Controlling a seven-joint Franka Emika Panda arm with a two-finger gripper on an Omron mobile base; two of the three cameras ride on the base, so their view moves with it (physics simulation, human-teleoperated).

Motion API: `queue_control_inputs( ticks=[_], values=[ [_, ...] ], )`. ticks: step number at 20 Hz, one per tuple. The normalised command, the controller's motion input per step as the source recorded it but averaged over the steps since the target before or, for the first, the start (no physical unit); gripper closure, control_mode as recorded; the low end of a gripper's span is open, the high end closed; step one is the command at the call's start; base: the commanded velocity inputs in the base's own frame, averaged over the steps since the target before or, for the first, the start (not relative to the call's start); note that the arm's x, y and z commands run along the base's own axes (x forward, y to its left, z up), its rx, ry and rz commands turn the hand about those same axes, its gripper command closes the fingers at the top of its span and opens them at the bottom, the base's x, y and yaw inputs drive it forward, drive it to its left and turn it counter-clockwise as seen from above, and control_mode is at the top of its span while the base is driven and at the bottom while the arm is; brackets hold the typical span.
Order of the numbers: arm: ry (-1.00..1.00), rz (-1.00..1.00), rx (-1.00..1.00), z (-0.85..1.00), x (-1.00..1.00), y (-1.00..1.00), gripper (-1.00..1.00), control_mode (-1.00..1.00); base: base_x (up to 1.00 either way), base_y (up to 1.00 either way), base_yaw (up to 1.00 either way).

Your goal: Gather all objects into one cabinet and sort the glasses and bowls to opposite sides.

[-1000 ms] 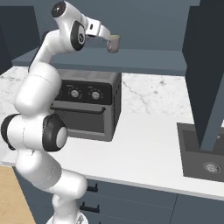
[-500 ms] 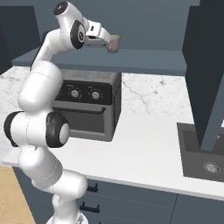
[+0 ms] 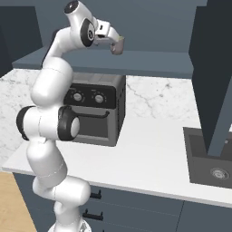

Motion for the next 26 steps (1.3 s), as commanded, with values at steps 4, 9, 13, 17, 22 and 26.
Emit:
queue_control_inputs(
  ticks=[4, 9, 13, 17, 22, 26],
  values=[
    [0.09, 0.0, 0.0, -0.06, 0.57, -0.06, -1.0, -1.0, 0.0, 0.0, 0.0],
    [0.02, 0.0, 0.0, -0.02, 0.18, -0.03, -1.0, -1.0, 0.0, 0.0, 0.0],
    [0.03, 0.0, 0.0, -0.16, 0.09, -0.01, -1.0, -1.0, 0.0, 0.0, 0.0],
    [0.07, 0.0, -0.02, -0.31, 0.1, -0.04, -1.0, -1.0, 0.0, 0.0, 0.0],
    [0.0, 0.0, 0.01, 0.06, 0.1, -0.04, -1.0, -1.0, 0.0, 0.0, 0.0],
    [0.0, 0.0, 0.03, 0.4, 0.41, -0.15, -1.0, -1.0, 0.0, 0.0, 0.0]
  ],
)
